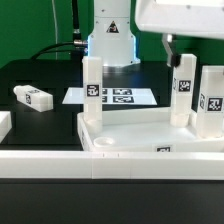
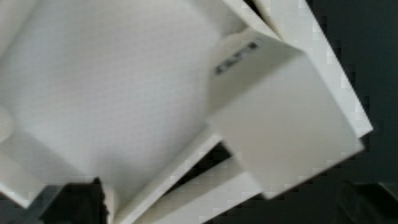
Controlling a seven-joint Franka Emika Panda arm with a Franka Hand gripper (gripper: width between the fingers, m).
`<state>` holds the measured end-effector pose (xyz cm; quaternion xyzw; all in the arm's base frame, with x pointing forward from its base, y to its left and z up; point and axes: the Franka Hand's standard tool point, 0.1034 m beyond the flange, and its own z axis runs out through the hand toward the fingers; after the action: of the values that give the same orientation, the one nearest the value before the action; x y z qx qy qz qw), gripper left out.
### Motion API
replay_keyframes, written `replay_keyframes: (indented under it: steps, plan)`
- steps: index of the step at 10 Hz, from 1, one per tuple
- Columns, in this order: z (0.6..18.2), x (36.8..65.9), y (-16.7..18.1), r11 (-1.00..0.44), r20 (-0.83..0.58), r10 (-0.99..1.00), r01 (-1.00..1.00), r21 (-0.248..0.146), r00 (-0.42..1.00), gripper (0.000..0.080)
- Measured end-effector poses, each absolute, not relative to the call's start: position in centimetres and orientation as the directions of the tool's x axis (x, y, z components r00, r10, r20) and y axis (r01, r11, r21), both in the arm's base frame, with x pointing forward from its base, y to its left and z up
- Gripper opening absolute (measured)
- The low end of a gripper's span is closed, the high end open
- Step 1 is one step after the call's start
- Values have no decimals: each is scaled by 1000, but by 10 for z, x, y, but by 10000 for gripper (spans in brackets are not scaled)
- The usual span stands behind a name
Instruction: Assemble desk
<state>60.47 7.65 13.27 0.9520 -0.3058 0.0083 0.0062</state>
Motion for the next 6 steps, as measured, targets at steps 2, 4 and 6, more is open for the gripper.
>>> replay_keyframes:
  steps: [2,4,6]
  plan:
    - [151,587,53,-846,9,-534,-533,-9,846,648]
    - [151,580,40,-836,4,-548,-548,-5,836,648]
    - [149,581,42,-841,3,-541,-541,-4,841,648]
